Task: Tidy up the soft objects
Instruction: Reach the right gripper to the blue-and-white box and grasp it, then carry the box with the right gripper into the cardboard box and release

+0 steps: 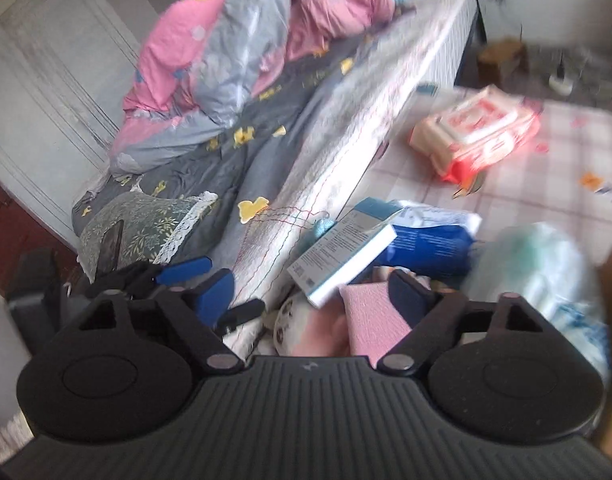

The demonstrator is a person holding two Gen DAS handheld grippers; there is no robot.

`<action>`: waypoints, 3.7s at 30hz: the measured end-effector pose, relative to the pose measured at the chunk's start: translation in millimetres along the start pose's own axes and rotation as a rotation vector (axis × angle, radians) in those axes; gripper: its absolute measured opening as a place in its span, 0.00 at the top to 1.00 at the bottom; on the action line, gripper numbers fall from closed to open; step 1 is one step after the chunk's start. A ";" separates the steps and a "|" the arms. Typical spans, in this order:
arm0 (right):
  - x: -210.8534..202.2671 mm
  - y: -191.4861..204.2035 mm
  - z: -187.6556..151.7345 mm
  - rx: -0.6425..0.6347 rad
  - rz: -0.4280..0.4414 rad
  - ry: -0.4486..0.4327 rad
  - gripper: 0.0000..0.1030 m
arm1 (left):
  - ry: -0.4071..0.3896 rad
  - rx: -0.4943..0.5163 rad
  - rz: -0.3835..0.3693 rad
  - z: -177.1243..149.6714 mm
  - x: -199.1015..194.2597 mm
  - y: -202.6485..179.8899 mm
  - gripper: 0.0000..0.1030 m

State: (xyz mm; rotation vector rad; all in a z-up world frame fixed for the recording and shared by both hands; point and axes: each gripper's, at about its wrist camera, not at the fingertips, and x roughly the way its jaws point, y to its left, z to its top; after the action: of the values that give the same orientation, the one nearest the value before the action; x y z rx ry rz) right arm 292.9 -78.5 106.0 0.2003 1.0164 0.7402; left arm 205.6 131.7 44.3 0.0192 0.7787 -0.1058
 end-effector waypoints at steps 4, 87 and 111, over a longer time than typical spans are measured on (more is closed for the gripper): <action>67.2 -22.5 21.7 0.135 -0.004 0.099 0.39 | 0.086 0.059 -0.060 11.6 33.5 -2.4 0.15; -59.3 -359.8 -70.2 0.547 -0.185 0.017 0.53 | 0.005 0.073 -0.215 69.5 30.5 -198.5 0.13; -45.4 -325.3 -91.2 0.538 -0.283 0.016 0.48 | -0.040 -0.165 -0.099 -18.8 -27.4 -89.6 0.05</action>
State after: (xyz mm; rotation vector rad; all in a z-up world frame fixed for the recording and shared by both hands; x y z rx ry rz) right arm 355.2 -365.8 -66.5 0.5028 1.2148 0.1998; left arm 163.9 46.1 52.1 -0.1780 0.7465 -0.1351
